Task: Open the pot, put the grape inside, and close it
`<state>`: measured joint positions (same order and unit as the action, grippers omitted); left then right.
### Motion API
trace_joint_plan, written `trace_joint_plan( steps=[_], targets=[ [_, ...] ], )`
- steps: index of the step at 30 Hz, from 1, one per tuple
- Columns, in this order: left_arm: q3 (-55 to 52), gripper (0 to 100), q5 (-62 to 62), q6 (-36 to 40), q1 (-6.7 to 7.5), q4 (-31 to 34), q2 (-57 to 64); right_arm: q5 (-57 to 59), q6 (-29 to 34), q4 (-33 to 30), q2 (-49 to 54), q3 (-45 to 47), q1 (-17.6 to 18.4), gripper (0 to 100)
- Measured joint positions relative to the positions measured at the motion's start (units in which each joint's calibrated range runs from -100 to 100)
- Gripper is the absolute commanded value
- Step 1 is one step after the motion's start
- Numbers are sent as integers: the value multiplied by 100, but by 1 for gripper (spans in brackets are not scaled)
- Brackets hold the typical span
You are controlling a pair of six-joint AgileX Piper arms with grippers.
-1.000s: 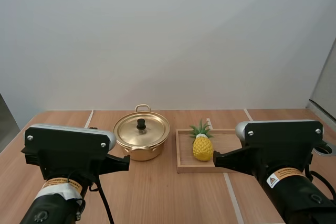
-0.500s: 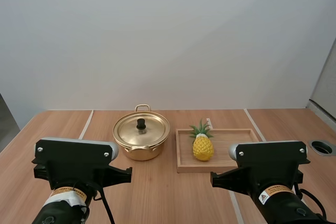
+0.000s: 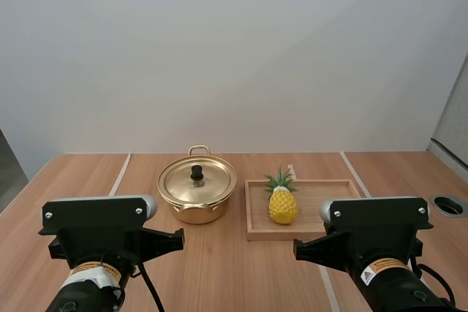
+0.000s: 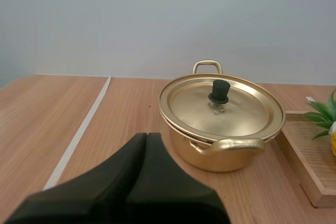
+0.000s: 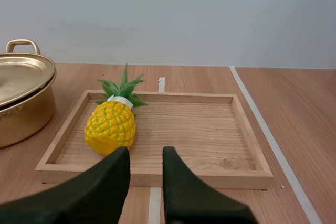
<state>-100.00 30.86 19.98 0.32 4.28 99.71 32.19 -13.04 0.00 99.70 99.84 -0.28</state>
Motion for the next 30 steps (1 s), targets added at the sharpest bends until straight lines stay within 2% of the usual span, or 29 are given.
trace_joint_plan(
  steps=[2, 11, 15, 18, 20, 25, 30],
  targets=[
    [0, 0, 0, 21, -6, 0, 0, 0, 107, 0, 0, 0, 0, 59],
    [0, 0, 32, 30, -42, 0, 0, 0, 311, 32, 0, 0, 0, 59],
    [0, 0, 32, 30, -42, 0, 0, 707, 1010, 270, 0, 0, 0, 59],
    [0, 0, 32, 30, -42, 0, 0, 1135, 1264, 391, 0, 0, 0, 59],
    [0, 0, 32, 40, -42, 22, 0, 874, 1338, 189, 0, 0, 0, 59],
    [0, 0, 32, 40, -42, 24, 0, -403, 1372, -836, 0, 0, 0, 59],
    [0, 0, 32, 40, -42, 34, 0, -1038, 1402, -1030, 0, 0, 0, 58]
  ],
)
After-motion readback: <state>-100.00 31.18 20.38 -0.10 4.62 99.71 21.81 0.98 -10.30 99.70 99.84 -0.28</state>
